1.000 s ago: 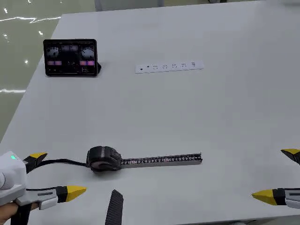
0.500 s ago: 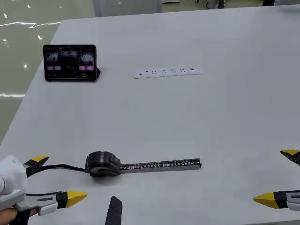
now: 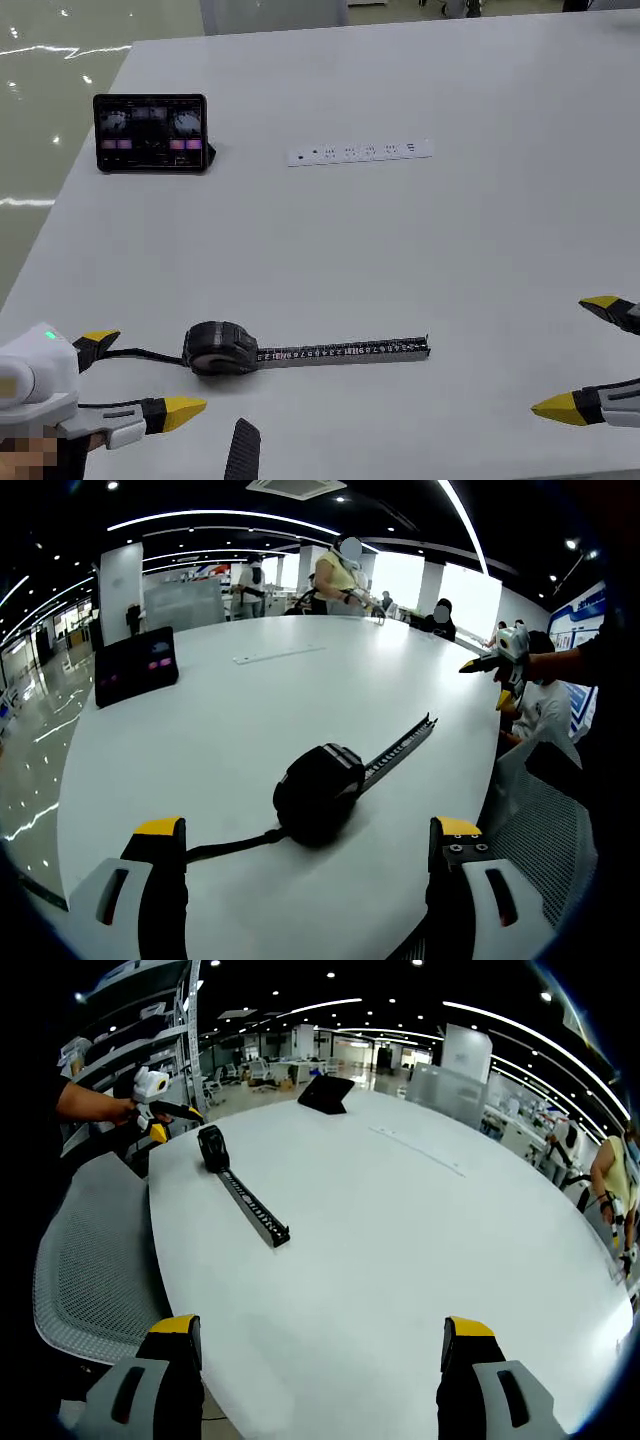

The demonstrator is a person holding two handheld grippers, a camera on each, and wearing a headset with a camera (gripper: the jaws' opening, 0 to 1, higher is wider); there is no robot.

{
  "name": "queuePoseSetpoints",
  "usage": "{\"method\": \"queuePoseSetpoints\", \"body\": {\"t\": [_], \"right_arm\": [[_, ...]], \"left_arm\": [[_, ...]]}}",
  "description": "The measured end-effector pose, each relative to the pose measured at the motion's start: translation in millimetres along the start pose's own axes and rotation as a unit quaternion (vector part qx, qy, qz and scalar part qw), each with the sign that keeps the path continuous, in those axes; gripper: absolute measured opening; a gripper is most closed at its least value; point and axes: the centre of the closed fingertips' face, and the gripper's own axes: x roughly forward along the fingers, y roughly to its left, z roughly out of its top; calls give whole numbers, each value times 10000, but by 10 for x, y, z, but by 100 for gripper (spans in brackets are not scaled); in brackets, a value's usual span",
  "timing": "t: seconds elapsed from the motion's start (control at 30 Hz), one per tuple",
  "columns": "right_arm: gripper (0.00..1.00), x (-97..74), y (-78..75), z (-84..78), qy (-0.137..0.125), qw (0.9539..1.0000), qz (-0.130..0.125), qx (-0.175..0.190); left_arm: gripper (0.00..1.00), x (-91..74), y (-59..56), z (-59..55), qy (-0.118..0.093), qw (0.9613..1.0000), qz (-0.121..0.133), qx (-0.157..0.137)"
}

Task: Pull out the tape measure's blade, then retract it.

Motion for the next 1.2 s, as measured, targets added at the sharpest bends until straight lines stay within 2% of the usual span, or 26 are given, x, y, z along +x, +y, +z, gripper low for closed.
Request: {"method": "queuePoseSetpoints", "body": {"t": [0.3, 0.57, 0.63, 0.7, 0.73, 0.8, 0.93, 1.13, 1.2], "right_arm": [[99, 47, 12, 138, 72, 9997, 155, -200], [99, 86, 23, 247, 139, 9989, 259, -376], [99, 110, 35, 282, 149, 9985, 311, -435], [99, 140, 46, 319, 159, 9979, 349, -523], [99, 154, 51, 332, 173, 9976, 369, -563], [99, 190, 58, 377, 181, 9970, 409, -638], [99, 250, 77, 461, 200, 9956, 468, -792], [99, 375, 110, 548, 344, 9918, 633, -1059], [99, 426, 127, 579, 388, 9902, 706, -1139]], "left_arm": [[99, 104, -240, 111, -118, 9998, -128, 52], [99, 168, -231, 198, -251, 9996, -53, -75], [99, 198, -199, 216, -235, 9996, 91, -125], [99, 215, -125, 89, 207, 9990, 400, -56], [99, 226, -104, 84, 238, 9984, 514, -19], [99, 253, -59, 91, 207, 9972, 713, 8], [99, 311, -81, 116, 113, 9973, 712, -113], [99, 375, -183, 191, -14, 9974, 712, -86], [99, 396, -167, 210, -35, 9966, 822, -88]]}}
